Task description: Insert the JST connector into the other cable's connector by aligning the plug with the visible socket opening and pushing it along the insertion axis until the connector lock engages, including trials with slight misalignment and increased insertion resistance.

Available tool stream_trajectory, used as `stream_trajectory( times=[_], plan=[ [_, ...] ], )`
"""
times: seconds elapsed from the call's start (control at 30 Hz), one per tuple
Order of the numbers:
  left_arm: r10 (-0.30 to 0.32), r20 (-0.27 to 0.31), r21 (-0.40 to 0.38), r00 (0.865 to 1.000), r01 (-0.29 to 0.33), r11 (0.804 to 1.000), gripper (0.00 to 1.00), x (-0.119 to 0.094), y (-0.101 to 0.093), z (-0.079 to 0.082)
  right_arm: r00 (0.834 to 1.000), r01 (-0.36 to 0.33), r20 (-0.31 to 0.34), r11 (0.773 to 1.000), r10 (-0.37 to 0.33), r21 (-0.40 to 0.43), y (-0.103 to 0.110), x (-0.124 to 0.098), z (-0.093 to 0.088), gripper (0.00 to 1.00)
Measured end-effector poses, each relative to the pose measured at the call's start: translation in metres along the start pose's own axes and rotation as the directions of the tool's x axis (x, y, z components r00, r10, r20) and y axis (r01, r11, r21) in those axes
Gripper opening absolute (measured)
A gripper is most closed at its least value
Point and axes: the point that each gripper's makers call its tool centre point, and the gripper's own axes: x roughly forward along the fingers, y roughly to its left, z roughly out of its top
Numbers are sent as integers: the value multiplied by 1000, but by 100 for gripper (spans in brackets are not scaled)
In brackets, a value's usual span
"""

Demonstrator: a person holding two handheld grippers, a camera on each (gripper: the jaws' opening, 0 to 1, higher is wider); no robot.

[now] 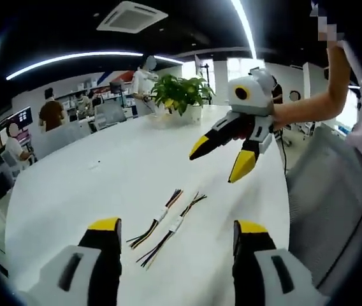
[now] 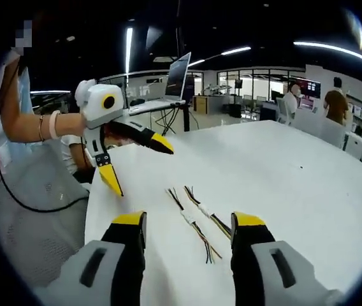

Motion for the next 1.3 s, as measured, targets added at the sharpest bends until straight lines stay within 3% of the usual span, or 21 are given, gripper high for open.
stream_trajectory(
  times=[0.53,0.9,1.3],
  plan=[
    [89,48,-82,995,-85,993,80,-22,2,13,993,103,49,992,-106,68,-12,-22,9,66],
    [143,37,-74,989,-140,987,84,-34,0,13,987,146,54,984,-153,105,-4,-39,13,73],
    [191,87,-153,978,-176,972,95,-51,-3,20,981,182,44,975,-189,128,5,-56,14,77]
  ],
)
